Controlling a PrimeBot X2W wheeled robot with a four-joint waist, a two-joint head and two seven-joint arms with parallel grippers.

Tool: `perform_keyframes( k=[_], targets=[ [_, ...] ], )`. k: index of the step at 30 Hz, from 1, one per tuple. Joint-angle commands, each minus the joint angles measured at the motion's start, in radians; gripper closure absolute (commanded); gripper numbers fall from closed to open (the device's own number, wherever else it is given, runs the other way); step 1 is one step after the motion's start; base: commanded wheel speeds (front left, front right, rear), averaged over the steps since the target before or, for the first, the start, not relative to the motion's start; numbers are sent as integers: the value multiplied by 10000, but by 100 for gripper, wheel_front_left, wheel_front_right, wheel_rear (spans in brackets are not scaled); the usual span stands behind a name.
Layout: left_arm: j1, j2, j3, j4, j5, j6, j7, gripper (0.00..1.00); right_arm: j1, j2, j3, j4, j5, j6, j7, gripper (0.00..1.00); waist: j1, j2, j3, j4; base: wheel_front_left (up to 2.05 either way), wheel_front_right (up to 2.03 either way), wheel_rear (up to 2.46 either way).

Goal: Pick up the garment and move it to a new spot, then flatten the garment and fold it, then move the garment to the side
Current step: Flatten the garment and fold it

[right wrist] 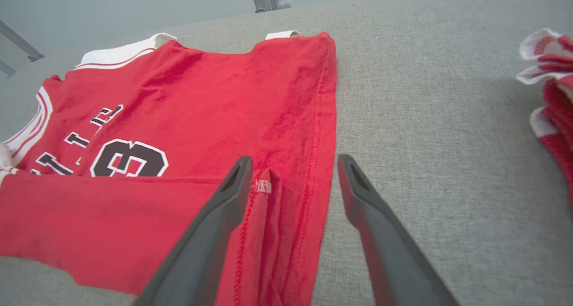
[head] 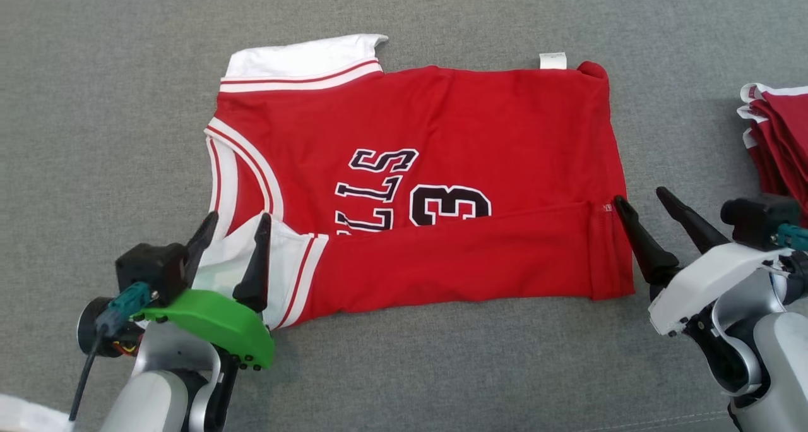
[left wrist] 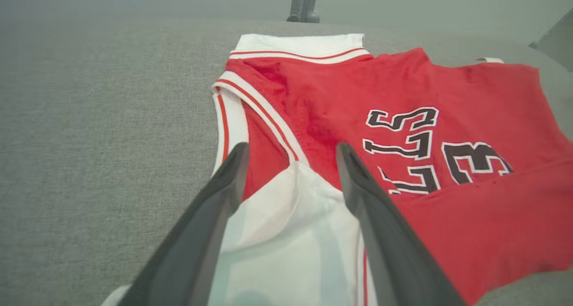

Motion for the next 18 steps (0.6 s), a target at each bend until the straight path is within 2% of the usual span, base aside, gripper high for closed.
perform_keyframes(
  k=[1, 8, 10, 18],
  targets=[
    [107, -76, 95, -57, -61, 68, -240, 0, 85, 61, -74, -21, -99, -5, -196, 0, -1, 0, -114, 53, 0, 0, 0],
    [210, -710, 894, 49, 113, 536, -2997, 0, 253, 752, -647, -194, -1221, -3, -2229, 0, -1, 0, -513, 85, 0, 0, 0],
    [231, -677, 983, 251, 316, 602, -3524, 0, 257, 930, -739, -163, -1489, -5, -2655, 0, -1, 0, -668, 82, 0, 0, 0],
    [1093, -543, 1276, 944, 645, 689, -4194, 0, 803, 1454, -676, 342, -2153, -5, -3304, 0, -1, 0, -1515, -91, 0, 0, 0]
  ],
)
